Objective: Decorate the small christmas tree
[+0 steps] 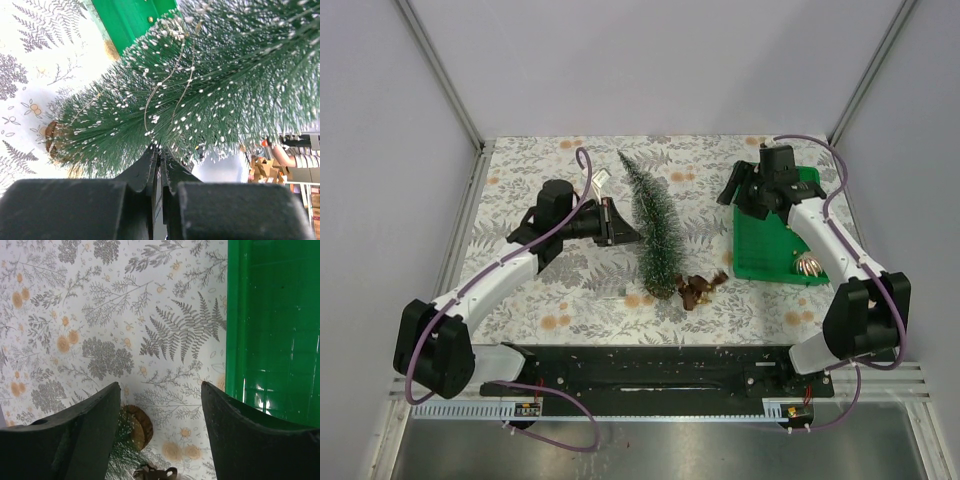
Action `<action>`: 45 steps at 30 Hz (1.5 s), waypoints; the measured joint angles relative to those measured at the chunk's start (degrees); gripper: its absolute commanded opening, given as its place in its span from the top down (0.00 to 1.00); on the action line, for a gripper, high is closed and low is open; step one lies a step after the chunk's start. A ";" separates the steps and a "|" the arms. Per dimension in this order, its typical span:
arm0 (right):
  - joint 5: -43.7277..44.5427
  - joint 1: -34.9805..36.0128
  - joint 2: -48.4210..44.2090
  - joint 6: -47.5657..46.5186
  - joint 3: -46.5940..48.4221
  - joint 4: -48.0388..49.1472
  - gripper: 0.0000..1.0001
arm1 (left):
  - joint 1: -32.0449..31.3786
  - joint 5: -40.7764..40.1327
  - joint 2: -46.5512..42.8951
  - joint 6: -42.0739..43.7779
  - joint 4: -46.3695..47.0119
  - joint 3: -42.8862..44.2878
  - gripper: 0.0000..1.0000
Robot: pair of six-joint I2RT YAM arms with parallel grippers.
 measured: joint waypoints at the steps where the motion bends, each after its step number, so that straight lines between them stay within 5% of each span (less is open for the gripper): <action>1: 0.02 0.00 -0.94 0.20 -1.09 -0.07 0.27 | 0.00 -0.20 0.63 -0.17 0.04 0.46 0.93; 11: -0.31 0.07 -4.98 0.37 -7.28 -0.13 0.26 | 0.00 -1.16 3.50 -0.81 1.27 3.41 0.90; 20: -5.18 6.01 -31.69 1.57 -27.69 1.16 0.28 | 0.00 -1.62 3.67 -0.13 0.85 3.65 0.77; 27: -7.76 12.63 -43.98 3.85 -34.53 0.28 0.23 | 0.00 -1.92 4.26 1.42 -0.26 5.03 0.59; 33: -5.22 17.84 -41.46 7.28 -37.42 -2.10 0.27 | 0.42 -2.34 4.31 3.54 -2.80 5.77 0.35; 45: 9.81 24.76 -30.23 19.43 -44.76 -0.94 0.42 | 2.32 -2.97 2.34 7.89 -8.02 6.12 0.29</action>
